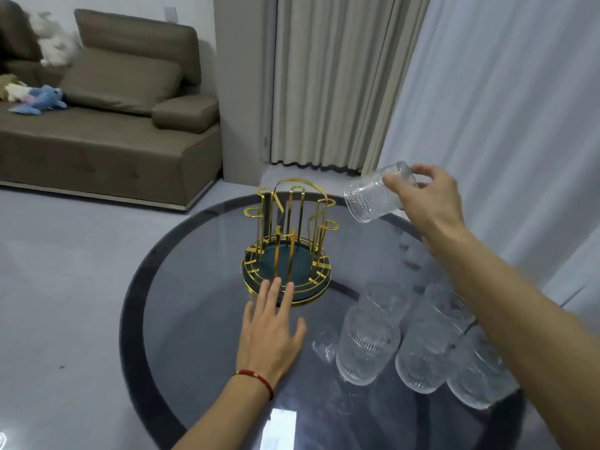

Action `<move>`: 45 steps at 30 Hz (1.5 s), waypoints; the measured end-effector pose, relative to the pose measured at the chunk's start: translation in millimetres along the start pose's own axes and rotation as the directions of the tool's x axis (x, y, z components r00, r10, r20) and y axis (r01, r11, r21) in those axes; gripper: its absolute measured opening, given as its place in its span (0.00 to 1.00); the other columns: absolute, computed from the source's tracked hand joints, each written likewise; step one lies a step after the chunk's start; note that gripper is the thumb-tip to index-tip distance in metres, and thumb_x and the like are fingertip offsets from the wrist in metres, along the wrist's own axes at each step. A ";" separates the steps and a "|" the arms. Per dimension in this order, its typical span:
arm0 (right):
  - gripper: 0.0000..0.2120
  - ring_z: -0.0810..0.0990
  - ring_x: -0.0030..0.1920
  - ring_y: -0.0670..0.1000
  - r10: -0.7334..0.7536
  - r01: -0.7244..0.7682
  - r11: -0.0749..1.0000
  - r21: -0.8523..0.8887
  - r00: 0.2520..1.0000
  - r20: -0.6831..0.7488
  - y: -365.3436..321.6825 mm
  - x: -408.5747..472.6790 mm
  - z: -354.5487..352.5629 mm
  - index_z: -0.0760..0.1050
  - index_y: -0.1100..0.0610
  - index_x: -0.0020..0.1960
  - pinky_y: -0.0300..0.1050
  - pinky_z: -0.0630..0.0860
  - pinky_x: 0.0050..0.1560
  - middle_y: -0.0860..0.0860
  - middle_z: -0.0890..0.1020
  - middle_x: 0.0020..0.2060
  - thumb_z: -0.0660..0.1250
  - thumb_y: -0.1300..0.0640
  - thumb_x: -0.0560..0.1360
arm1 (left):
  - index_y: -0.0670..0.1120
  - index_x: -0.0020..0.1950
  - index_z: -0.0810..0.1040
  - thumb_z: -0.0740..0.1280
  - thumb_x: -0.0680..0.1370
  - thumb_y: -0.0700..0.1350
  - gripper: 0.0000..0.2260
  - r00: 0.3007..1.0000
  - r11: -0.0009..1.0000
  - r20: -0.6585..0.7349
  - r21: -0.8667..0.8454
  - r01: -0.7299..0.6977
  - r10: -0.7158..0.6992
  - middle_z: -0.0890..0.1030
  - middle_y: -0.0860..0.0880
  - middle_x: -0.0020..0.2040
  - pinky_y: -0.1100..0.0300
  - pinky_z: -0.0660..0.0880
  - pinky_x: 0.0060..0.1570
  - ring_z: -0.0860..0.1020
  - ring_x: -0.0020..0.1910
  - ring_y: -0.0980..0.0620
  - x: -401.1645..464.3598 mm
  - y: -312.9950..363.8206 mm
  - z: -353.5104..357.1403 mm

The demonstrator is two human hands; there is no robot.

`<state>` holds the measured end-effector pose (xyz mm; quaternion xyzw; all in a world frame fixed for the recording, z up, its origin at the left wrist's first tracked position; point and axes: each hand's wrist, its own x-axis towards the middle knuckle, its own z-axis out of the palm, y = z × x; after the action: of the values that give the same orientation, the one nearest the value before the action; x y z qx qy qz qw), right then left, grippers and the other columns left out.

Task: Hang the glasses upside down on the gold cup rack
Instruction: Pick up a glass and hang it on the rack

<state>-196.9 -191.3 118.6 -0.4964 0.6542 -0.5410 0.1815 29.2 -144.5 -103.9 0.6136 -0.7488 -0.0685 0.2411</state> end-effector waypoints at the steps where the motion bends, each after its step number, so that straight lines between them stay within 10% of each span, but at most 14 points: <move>1: 0.37 0.83 0.58 0.51 -0.010 0.010 1.000 -0.004 1.000 -0.007 -5.5 16.6 11.2 0.75 0.50 0.69 0.49 0.80 0.59 0.51 0.82 0.62 0.75 0.37 0.64 | 0.54 0.82 0.45 0.52 0.82 0.60 0.31 1.000 1.000 0.021 0.019 0.007 -0.008 0.46 0.50 0.83 0.44 0.48 0.79 0.38 0.80 0.51 1.2 -1.6 2.9; 17: 0.42 0.76 0.68 0.56 -0.061 0.374 0.869 -0.324 0.731 0.680 -38.2 103.9 152.8 0.71 0.60 0.75 0.55 0.74 0.70 0.56 0.78 0.68 0.82 0.50 0.67 | 0.56 0.81 0.39 0.48 0.82 0.61 0.31 0.999 0.998 0.048 0.066 0.011 -0.014 0.41 0.52 0.83 0.44 0.43 0.79 0.33 0.79 0.51 3.7 -0.8 7.6; 23: 0.39 0.79 0.60 0.53 0.035 0.387 0.862 -0.326 0.598 0.801 -21.4 110.8 160.0 0.74 0.53 0.72 0.42 0.77 0.47 0.47 0.80 0.58 0.84 0.52 0.63 | 0.56 0.81 0.39 0.49 0.82 0.61 0.31 0.999 0.998 0.045 0.066 0.012 -0.015 0.41 0.51 0.83 0.43 0.43 0.79 0.33 0.79 0.51 3.4 -0.9 7.0; 30: 0.35 0.76 0.62 0.51 0.025 0.358 0.897 -0.260 0.546 0.837 -10.7 113.2 160.2 0.72 0.51 0.75 0.41 0.73 0.53 0.47 0.78 0.64 0.81 0.56 0.70 | 0.57 0.81 0.40 0.50 0.83 0.61 0.30 0.999 0.998 0.048 0.060 0.018 -0.021 0.42 0.52 0.83 0.44 0.43 0.79 0.34 0.79 0.51 4.2 -1.4 6.1; 36: 0.21 0.81 0.55 0.46 -0.106 0.308 0.930 -0.201 0.749 0.654 -8.8 89.2 120.4 0.73 0.56 0.74 0.32 0.78 0.39 0.54 0.79 0.68 0.67 0.56 0.82 | 0.55 0.82 0.44 0.52 0.83 0.59 0.30 0.999 0.998 0.040 0.066 0.008 -0.010 0.45 0.51 0.83 0.44 0.47 0.79 0.37 0.80 0.50 5.0 -2.3 5.0; 40: 0.12 0.82 0.55 0.50 -0.314 0.469 0.828 -0.307 0.842 0.439 4.6 35.3 63.1 0.81 0.56 0.63 0.44 0.79 0.57 0.52 0.85 0.56 0.67 0.58 0.80 | 0.57 0.82 0.46 0.55 0.82 0.58 0.30 0.999 0.997 0.039 0.072 0.003 -0.006 0.48 0.50 0.83 0.43 0.50 0.78 0.40 0.81 0.49 5.6 -2.1 2.9; 45: 0.12 0.81 0.52 0.50 -0.303 0.472 0.744 -0.473 0.869 0.391 34.6 -82.6 -0.6 0.81 0.52 0.57 0.53 0.79 0.55 0.48 0.84 0.53 0.67 0.49 0.77 | 0.56 0.81 0.53 0.60 0.82 0.55 0.29 0.999 0.999 0.041 0.047 -0.002 0.000 0.52 0.47 0.83 0.43 0.56 0.77 0.45 0.81 0.45 -0.9 5.5 -12.9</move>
<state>-176.6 -123.9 63.4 -0.7268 0.6293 -0.2751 0.0051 30.2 -139.9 -90.7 0.6172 -0.7552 -0.0632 0.2114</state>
